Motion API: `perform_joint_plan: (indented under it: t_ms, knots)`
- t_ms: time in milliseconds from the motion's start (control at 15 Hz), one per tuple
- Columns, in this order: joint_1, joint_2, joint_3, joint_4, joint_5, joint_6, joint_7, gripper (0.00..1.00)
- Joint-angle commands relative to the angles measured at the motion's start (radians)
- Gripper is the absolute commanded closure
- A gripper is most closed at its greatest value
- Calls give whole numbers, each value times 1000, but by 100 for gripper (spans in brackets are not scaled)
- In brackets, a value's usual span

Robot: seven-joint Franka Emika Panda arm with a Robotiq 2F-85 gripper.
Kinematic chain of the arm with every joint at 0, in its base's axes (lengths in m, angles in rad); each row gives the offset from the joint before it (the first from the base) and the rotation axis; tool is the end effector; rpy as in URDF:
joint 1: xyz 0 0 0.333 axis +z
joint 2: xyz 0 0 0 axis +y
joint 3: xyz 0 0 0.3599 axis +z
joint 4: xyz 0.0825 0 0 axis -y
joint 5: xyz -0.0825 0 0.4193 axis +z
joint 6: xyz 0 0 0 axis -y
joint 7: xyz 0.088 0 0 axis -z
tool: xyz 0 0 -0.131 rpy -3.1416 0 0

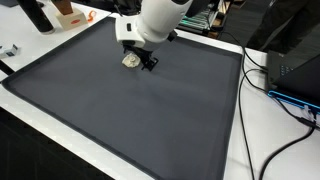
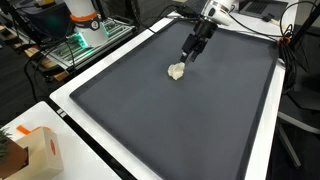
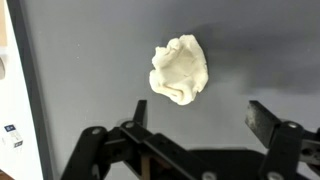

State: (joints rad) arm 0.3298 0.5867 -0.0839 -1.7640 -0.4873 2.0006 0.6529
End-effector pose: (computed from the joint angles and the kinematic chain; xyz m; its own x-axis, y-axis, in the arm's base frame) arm 0.6577 0.1289 0.2074 0.9875 -0.1367 -0.0783 -0.0748 -0.8442 0.5308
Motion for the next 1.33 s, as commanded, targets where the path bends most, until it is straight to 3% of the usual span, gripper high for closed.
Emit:
perform_joint_plan:
  t_ms: [0, 733, 1267]
  knots:
    - [2, -39, 7, -56, -19, 20, 58, 0]
    - [-44, -126, 32, -147, 36, 101, 87, 0]
    - [-100, -186, 40, -213, 156, 214, 76, 0]
